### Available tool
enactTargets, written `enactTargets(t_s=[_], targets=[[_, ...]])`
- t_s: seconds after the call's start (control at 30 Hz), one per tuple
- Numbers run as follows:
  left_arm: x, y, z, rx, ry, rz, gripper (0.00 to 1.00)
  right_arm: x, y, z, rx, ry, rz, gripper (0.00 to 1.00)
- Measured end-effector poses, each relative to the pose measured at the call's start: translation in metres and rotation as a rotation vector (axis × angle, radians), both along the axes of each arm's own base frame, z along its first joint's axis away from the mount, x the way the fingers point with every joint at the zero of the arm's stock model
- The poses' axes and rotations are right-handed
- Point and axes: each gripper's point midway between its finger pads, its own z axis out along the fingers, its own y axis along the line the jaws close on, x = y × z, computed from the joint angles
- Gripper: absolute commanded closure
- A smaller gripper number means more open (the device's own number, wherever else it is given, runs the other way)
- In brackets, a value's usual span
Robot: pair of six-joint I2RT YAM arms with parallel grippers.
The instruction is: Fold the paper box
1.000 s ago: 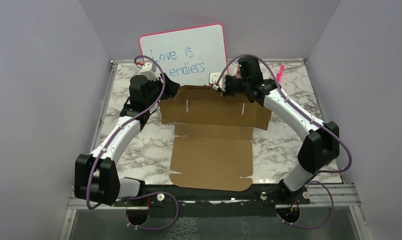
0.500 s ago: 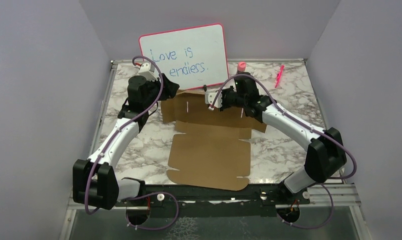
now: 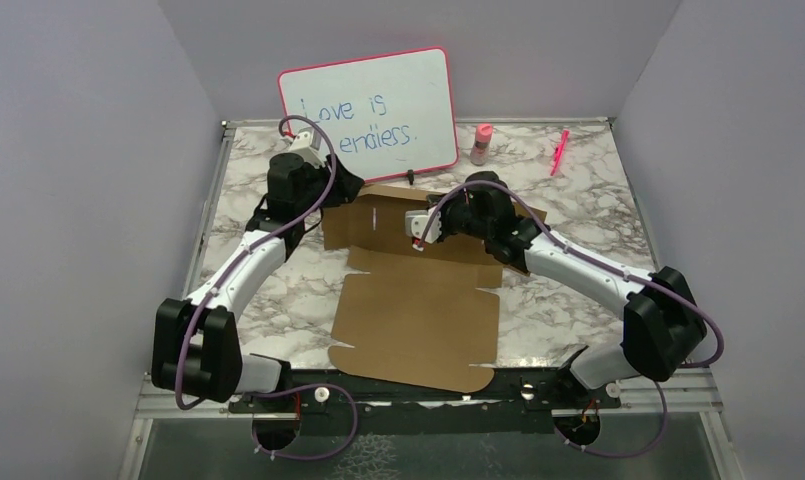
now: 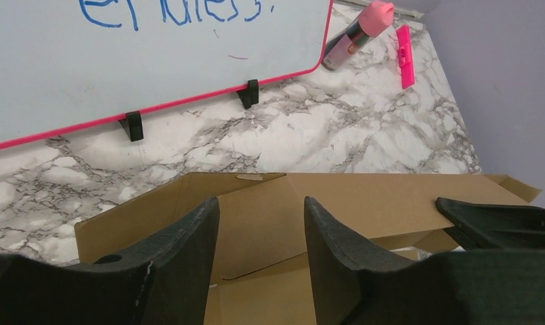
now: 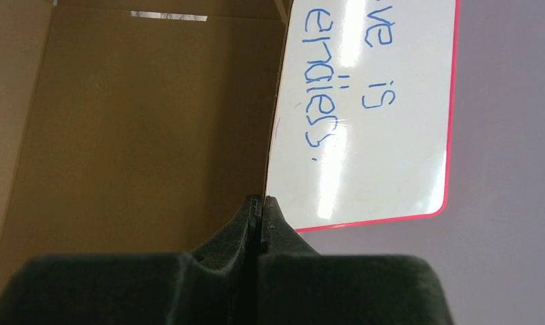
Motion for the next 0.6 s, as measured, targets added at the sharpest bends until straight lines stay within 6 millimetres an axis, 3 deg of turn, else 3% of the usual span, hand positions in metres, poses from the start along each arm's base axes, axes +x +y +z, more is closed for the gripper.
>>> enactTargets(t_s=[0.3, 0.6], targets=[[-0.005, -0.016, -0.020, -0.012, 0.054, -0.055, 0.67, 0.002, 0.001, 0.008, 0.003, -0.072, -0.002, 0.99], [-0.008, -0.025, -0.023, -0.063, 0.052, -0.067, 0.70, 0.008, 0.001, 0.015, 0.008, -0.143, -0.006, 0.99]])
